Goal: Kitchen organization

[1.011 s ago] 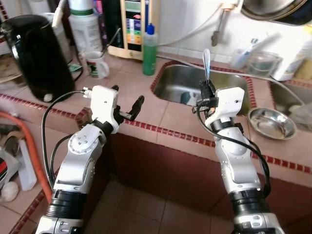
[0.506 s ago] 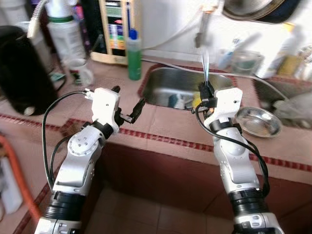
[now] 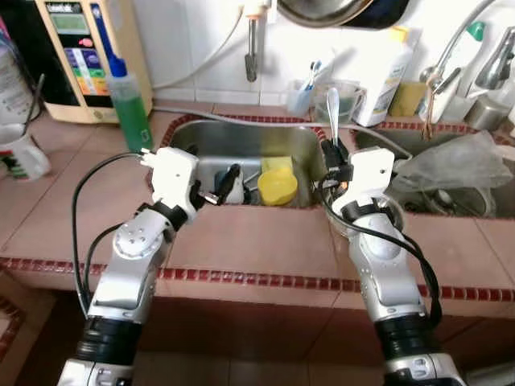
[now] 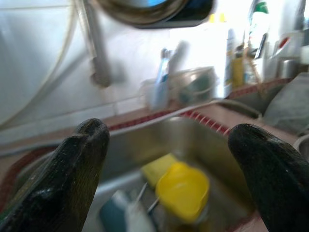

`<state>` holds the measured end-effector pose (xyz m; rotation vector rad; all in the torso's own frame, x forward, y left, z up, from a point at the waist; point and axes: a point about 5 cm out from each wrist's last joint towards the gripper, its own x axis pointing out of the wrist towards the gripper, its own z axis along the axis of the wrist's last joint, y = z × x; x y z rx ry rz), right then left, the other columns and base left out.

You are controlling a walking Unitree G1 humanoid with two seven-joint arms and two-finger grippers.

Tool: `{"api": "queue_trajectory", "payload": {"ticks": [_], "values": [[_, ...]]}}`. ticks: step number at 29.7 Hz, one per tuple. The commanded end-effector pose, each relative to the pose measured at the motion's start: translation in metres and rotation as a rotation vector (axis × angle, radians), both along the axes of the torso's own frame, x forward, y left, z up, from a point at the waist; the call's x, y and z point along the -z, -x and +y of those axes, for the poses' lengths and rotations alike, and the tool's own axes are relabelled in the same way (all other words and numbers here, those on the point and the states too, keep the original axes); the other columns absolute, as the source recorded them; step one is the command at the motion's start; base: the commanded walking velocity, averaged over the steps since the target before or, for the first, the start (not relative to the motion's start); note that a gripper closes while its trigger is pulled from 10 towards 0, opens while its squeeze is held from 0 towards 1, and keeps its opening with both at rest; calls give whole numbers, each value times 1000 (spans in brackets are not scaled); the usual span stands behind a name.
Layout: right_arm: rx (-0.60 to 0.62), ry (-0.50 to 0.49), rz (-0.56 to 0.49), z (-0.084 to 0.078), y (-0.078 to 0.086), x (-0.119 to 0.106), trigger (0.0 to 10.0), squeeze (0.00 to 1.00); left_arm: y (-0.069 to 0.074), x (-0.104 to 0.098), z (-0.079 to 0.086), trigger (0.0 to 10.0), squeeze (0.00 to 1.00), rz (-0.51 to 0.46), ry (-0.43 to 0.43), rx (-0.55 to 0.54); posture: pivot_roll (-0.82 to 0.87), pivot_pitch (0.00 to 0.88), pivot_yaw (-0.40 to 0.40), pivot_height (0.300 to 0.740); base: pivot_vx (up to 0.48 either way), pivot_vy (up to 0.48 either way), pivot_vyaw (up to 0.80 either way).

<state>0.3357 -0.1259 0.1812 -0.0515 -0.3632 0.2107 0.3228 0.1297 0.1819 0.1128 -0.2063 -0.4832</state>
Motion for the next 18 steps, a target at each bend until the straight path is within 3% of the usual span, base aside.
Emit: {"api": "queue_trajectory", "payload": {"ticks": [1, 6, 13, 18], "values": [[21, -9, -19, -9, 0, -6, 10000, 0, 0, -4, -7, 10000, 0, -6, 4, 16, -28, 1, -7, 740, 352, 0, 0], [27, -37, 37, -9, -2, -1, 10000, 0, -1, -4, -4, 10000, 0, 17, 67, 1, -31, 5, -7, 740, 129, 0, 0], [16, -40, 89, -6, -3, 3, 10000, 0, -3, -3, -3, 10000, 0, 28, 46, -8, -31, 12, -6, 740, 0, 0, 0], [-14, 21, 61, -6, 0, 3, 10000, 0, -5, -3, -1, 10000, 0, 40, 54, -23, -32, 21, -5, 740, 0, 0, 0]]}}
